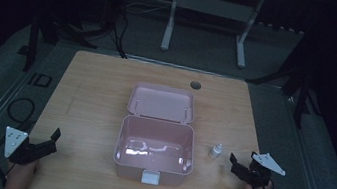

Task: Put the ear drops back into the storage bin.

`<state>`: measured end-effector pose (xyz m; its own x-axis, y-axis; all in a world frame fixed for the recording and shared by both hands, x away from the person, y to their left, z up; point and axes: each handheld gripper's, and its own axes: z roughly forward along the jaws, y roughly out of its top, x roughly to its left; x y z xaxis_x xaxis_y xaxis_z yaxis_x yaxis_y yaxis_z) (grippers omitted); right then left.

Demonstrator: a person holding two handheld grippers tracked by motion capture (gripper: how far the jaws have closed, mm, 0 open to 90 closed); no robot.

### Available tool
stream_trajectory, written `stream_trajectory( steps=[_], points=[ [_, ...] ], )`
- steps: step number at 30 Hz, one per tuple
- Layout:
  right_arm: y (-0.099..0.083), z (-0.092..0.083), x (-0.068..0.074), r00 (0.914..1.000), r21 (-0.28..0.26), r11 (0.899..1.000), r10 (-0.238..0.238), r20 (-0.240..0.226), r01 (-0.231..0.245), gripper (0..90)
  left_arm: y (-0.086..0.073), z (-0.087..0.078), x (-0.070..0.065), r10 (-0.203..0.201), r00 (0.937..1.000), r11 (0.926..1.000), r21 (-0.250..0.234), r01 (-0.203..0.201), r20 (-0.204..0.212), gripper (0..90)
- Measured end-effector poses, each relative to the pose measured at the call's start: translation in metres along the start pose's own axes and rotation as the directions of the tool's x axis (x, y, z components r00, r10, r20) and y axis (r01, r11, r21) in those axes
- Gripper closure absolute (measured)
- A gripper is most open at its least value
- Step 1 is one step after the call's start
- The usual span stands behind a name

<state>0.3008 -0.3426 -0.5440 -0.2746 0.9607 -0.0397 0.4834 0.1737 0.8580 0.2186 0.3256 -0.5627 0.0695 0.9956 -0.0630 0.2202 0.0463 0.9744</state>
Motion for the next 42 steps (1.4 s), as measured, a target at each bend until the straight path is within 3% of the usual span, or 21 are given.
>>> stream_trajectory(
  steps=[3, 4, 6, 10, 15, 20, 24, 28, 29, 30, 33, 37, 38, 39, 40, 41, 42],
  points=[
    [0.007, 0.003, -0.003, 0.9995, 0.104, 0.995, 0.009, -0.032, -0.005, 13.2, 0.0, 0.0, 0.0, 0.001, 1.0, 1.0, -0.001, -0.001, 0.002, 0.5],
    [0.01, 0.005, -0.006, 0.9974, 0.151, 0.989, 0.022, -0.069, -0.011, 12.0, 0.0, 0.0, 0.0, 0.0, 1.0, 1.0, -0.002, 0.0, 0.002, 0.5],
    [0.015, 0.008, -0.007, 0.9962, 0.224, 0.975, 0.016, -0.085, 0.003, 11.4, 0.0, 0.0, 0.0, 0.0, 1.0, 1.0, 0.0, 0.0, 0.003, 0.5],
    [0.026, 0.009, -0.008, 0.9929, 0.313, 0.949, -0.005, -0.118, 0.042, 11.0, 0.0, 0.0, 0.0, -0.002, 1.0, 1.0, 0.001, 0.002, 0.002, 0.5],
    [0.033, 0.012, -0.004, 0.9859, 0.426, 0.898, -0.043, -0.162, 0.109, 10.6, 0.0, 0.0, 0.0, -0.002, 1.0, 1.0, 0.001, 0.002, 0.004, 0.5],
    [0.038, 0.01, 0.001, 0.9799, 0.486, 0.861, -0.065, -0.189, 0.151, 10.5, 0.0, 0.0, 0.0, 0.0, 1.0, 1.0, 0.0, 0.0, 0.004, 0.4],
    [0.042, 0.009, 0.0, 0.9703, 0.551, 0.815, -0.051, -0.236, 0.177, 10.5, 0.0, 0.0, 0.0, 0.0, 1.0, 1.0, -0.001, 0.0, 0.004, 0.5],
    [0.043, 0.009, -0.001, 0.9657, 0.601, 0.771, -0.066, -0.251, 0.209, 10.6, 0.0, 0.0, 0.0, -0.001, 1.0, 1.0, 0.001, 0.001, 0.005, 0.5],
    [0.043, 0.009, -0.001, 0.9657, 0.601, 0.771, -0.066, -0.251, 0.209, 10.6, 0.0, 0.0, 0.0, -0.001, 1.0, 1.0, 0.001, 0.001, 0.005, 0.5],
    [0.043, 0.008, 0.0, 0.9635, 0.622, 0.748, -0.085, -0.254, 0.23, 10.6, 0.0, 0.0, 0.0, 0.0, 1.0, 1.0, 0.0, 0.0, 0.004, 0.4],
    [0.042, 0.008, 0.001, 0.9567, 0.652, 0.709, -0.114, -0.268, 0.267, 10.6, 0.0, 0.0, 0.0, 0.0, 1.0, 1.0, 0.0, 0.0, 0.003, 0.5],
    [0.044, 0.006, 0.001, 0.9448, 0.683, 0.662, -0.127, -0.302, 0.308, 10.6, 0.0, 0.0, 0.0, 0.0, 1.0, 1.0, 0.0, 0.0, 0.002, 0.4],
    [0.044, 0.006, 0.001, 0.9448, 0.683, 0.662, -0.127, -0.302, 0.308, 10.6, 0.0, 0.0, 0.0, 0.0, 1.0, 1.0, 0.0, 0.0, 0.002, 0.5],
    [0.045, 0.006, 0.001, 0.9409, 0.694, 0.643, -0.138, -0.309, 0.323, 10.6, 0.0, 0.0, 0.0, 0.0, 1.0, 1.0, -0.001, 0.0, 0.002, 0.5],
    [0.046, 0.006, 0.002, 0.9343, 0.707, 0.617, -0.154, -0.321, 0.345, 10.6, 0.0, 0.0, 0.0, 0.0, 1.0, 1.0, 0.0, 0.0, 0.001, 0.5],
    [0.046, 0.006, 0.002, 0.9323, 0.713, 0.606, -0.156, -0.326, 0.351, 10.6, 0.0, 0.0, 0.0, 0.0, 1.0, 1.0, 0.0, 0.0, 0.002, 0.5],
    [0.047, 0.006, 0.002, 0.9279, 0.73, 0.579, -0.154, -0.34, 0.363, 10.6, 0.0, 0.0, 0.0, -0.001, 1.0, 1.0, 0.0, 0.001, 0.002, 0.5]
  ],
)
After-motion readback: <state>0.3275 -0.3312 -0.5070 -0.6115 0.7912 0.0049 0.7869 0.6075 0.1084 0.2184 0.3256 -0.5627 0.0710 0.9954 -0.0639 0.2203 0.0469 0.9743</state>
